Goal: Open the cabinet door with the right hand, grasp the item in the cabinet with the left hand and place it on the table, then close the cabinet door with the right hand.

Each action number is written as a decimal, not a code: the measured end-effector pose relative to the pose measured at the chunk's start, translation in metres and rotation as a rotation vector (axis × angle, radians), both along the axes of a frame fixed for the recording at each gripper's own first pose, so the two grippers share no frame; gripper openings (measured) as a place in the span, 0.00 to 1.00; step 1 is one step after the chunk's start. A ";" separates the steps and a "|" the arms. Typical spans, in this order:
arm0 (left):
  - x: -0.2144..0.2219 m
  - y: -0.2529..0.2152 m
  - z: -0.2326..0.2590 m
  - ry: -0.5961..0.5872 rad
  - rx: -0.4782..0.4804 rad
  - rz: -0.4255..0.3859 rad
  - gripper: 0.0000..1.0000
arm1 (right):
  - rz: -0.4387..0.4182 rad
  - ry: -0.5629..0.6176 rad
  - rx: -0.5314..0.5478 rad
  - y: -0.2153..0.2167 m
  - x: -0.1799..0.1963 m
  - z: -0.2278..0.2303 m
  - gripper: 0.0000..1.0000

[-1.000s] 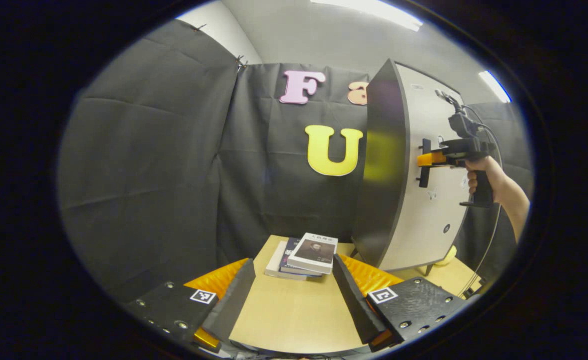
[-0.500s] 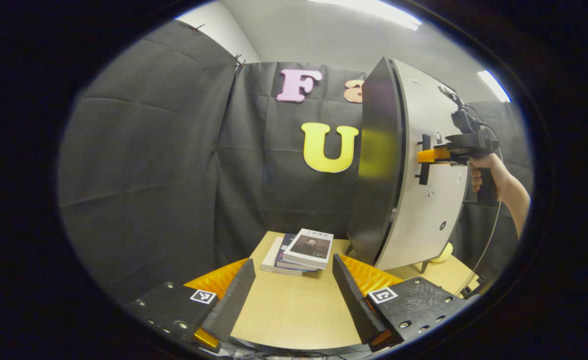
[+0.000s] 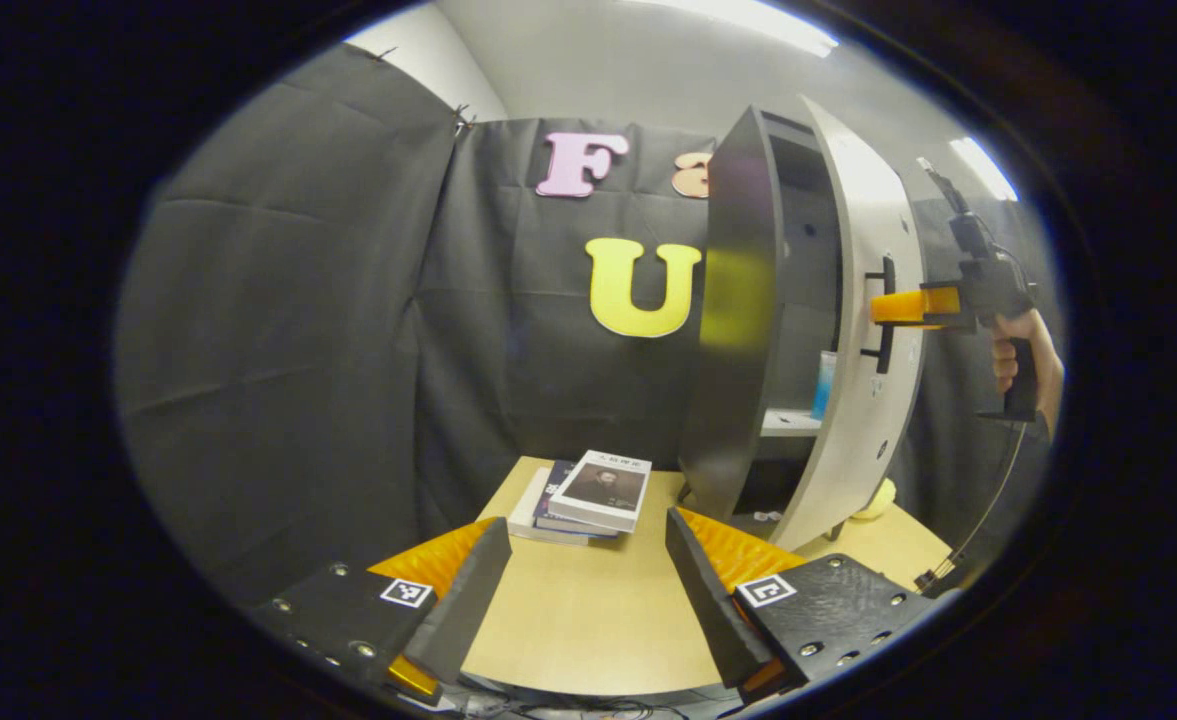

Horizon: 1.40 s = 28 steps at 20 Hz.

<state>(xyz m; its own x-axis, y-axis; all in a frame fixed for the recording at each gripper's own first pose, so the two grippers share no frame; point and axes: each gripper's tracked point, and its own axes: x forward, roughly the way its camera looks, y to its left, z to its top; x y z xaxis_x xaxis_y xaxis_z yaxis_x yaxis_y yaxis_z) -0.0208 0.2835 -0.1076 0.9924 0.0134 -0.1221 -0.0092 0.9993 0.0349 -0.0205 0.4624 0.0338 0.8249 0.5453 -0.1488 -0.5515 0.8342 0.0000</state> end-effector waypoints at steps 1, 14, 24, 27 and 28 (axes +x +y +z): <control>0.002 -0.009 0.002 -0.002 0.011 -0.010 0.92 | 0.006 -0.002 0.002 -0.001 0.000 0.000 0.07; 0.003 -0.121 -0.004 0.013 0.034 -0.151 0.92 | 0.061 0.021 -0.001 -0.007 0.003 0.003 0.07; -0.059 -0.210 -0.015 0.034 0.010 -0.058 0.94 | 0.220 0.048 0.021 -0.012 0.004 -0.001 0.07; -0.074 -0.228 -0.019 0.014 0.011 -0.020 0.92 | 0.245 0.043 0.033 -0.013 0.007 -0.001 0.07; -0.078 -0.234 -0.022 0.013 0.011 -0.008 0.92 | 0.247 0.041 0.037 -0.013 0.007 -0.002 0.07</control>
